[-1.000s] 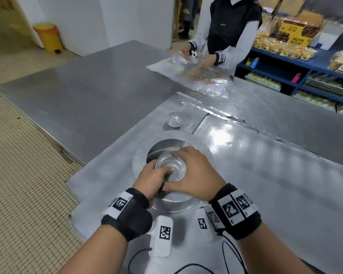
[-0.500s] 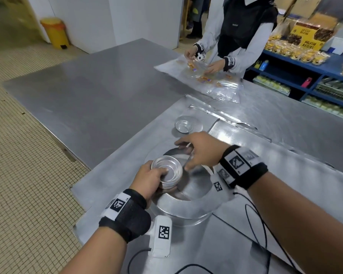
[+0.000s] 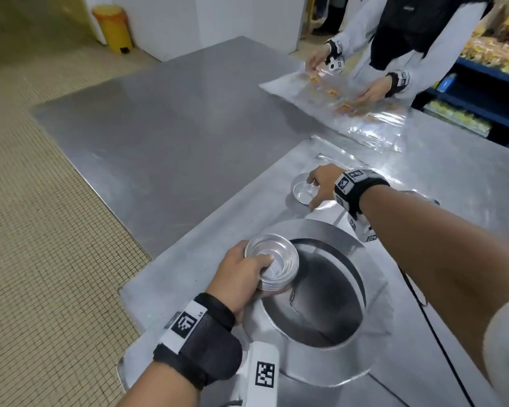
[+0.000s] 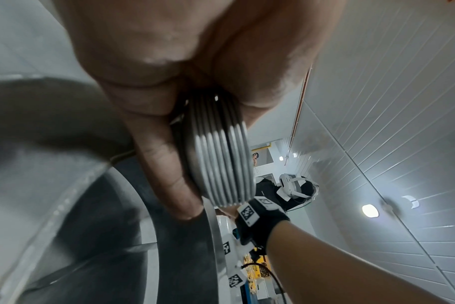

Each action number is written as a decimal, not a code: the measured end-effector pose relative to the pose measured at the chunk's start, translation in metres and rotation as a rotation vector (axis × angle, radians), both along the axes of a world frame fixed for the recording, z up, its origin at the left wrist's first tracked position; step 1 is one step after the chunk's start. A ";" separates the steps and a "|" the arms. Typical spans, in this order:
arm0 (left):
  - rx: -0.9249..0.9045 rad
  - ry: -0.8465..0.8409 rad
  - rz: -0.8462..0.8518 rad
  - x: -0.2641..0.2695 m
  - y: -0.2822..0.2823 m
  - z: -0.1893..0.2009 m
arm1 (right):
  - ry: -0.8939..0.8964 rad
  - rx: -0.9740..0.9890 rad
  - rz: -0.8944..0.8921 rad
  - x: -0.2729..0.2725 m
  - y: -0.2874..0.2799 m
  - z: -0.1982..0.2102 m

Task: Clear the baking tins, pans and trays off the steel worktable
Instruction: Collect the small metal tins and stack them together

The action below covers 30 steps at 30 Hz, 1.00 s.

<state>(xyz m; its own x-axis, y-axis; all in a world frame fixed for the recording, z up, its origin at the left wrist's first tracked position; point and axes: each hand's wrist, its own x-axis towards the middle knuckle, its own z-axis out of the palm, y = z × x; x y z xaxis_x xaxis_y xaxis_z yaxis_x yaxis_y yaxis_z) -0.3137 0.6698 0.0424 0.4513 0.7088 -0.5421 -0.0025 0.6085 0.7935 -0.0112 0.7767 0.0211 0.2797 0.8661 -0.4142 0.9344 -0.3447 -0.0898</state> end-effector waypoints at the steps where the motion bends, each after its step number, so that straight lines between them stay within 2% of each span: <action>1: 0.003 0.003 -0.001 0.001 0.001 -0.001 | 0.000 -0.010 0.000 0.003 0.005 -0.007; 6: 0.035 0.040 -0.002 0.005 0.004 -0.007 | -0.005 -0.052 0.012 0.004 0.016 -0.024; 13: 0.017 0.050 -0.004 0.003 0.001 -0.004 | -0.052 -0.066 0.038 -0.003 0.016 -0.016; 21: -0.014 0.027 -0.003 -0.003 -0.005 0.009 | -0.054 0.038 0.032 -0.018 -0.022 0.038; 30: -0.076 -0.020 -0.025 -0.006 -0.033 0.029 | 0.054 0.190 0.076 -0.070 -0.107 0.116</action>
<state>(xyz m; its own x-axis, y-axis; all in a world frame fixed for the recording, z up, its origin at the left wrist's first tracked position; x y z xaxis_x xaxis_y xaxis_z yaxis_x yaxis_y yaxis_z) -0.3194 0.6369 0.0715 0.4795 0.6545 -0.5846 -0.0025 0.6671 0.7449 -0.0817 0.6698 0.1375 0.1922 0.9479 -0.2540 0.9493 -0.2452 -0.1968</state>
